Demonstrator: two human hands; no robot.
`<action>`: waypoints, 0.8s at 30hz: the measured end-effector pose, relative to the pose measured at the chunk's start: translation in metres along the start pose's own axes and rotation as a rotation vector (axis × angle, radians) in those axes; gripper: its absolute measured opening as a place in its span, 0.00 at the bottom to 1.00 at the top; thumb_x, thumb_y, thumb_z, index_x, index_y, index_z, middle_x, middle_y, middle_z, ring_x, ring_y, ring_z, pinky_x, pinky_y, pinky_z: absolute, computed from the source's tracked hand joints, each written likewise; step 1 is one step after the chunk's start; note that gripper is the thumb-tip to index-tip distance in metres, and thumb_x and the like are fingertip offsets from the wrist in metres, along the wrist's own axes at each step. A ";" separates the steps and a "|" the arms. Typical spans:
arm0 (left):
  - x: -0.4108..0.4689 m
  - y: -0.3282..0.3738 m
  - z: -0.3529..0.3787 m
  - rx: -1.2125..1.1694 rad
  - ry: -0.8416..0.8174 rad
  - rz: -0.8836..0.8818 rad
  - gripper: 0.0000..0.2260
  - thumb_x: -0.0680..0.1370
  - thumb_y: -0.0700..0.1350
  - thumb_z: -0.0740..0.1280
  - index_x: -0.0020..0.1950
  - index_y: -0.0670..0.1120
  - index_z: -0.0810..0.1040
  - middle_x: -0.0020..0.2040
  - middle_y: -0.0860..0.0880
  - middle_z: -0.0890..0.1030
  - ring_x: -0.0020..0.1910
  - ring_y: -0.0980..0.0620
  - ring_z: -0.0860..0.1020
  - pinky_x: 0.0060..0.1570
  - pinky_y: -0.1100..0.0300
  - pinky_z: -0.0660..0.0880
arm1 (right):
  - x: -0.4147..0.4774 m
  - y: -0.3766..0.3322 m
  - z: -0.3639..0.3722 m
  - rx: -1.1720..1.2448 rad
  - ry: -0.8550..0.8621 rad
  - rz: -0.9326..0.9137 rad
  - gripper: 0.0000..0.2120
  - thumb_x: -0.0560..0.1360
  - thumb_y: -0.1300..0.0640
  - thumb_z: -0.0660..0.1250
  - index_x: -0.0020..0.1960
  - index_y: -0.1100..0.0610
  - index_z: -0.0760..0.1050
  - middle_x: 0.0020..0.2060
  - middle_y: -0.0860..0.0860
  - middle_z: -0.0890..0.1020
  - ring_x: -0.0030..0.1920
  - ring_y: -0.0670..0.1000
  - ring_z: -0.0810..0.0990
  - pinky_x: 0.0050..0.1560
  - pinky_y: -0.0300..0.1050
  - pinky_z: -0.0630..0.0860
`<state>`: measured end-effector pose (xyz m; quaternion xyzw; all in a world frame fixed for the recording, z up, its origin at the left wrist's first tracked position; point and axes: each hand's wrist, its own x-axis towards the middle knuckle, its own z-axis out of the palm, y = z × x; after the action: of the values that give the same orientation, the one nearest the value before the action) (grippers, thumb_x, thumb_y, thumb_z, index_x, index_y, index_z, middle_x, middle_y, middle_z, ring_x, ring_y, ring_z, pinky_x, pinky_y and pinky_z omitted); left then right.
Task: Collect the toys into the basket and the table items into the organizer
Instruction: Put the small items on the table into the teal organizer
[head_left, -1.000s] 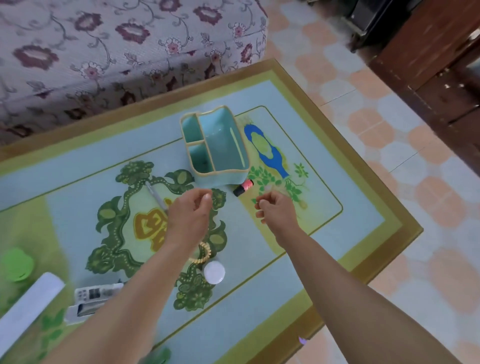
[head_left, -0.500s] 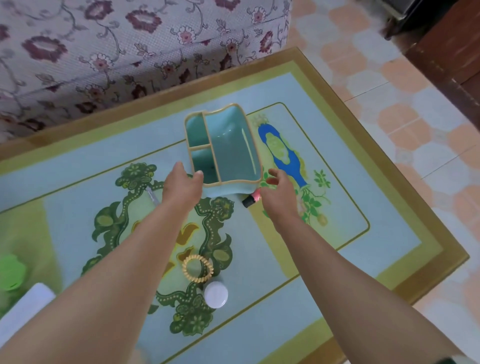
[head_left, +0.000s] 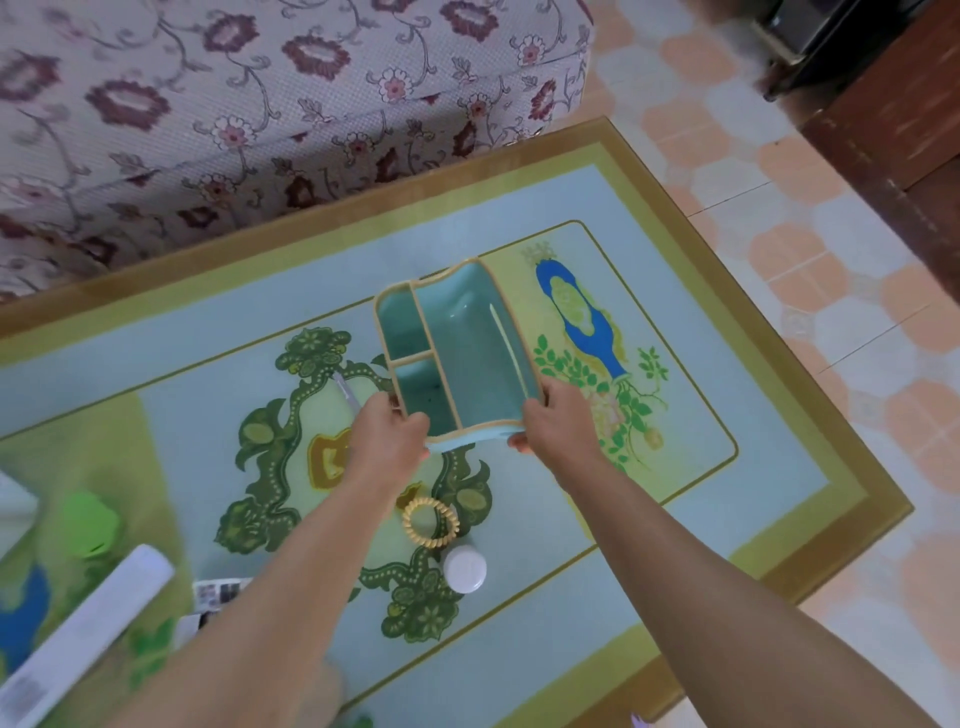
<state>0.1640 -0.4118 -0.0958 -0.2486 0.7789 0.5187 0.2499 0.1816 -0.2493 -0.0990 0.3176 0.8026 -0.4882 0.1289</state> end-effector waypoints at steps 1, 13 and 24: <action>-0.007 -0.001 -0.007 -0.014 0.001 0.001 0.07 0.77 0.39 0.63 0.55 0.45 0.73 0.48 0.46 0.80 0.49 0.43 0.81 0.55 0.42 0.78 | -0.009 -0.001 0.000 0.002 -0.005 0.000 0.11 0.74 0.69 0.54 0.47 0.59 0.73 0.41 0.61 0.81 0.36 0.62 0.84 0.39 0.59 0.82; -0.036 -0.016 -0.071 -0.280 -0.286 -0.165 0.27 0.73 0.28 0.59 0.67 0.53 0.66 0.63 0.48 0.75 0.62 0.42 0.75 0.54 0.33 0.75 | -0.087 -0.006 0.003 -0.022 -0.116 -0.105 0.15 0.72 0.69 0.55 0.53 0.63 0.76 0.43 0.64 0.82 0.37 0.63 0.83 0.40 0.59 0.81; -0.010 -0.028 -0.054 -0.298 -0.175 -0.219 0.29 0.72 0.26 0.57 0.71 0.46 0.64 0.61 0.43 0.76 0.56 0.42 0.78 0.40 0.48 0.80 | 0.022 0.024 -0.031 -0.237 -0.005 -0.209 0.13 0.78 0.61 0.61 0.60 0.56 0.77 0.56 0.54 0.80 0.51 0.53 0.80 0.53 0.48 0.76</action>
<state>0.1827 -0.4707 -0.0901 -0.3202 0.6372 0.6174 0.3320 0.1836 -0.2067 -0.1124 0.2138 0.8829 -0.4017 0.1158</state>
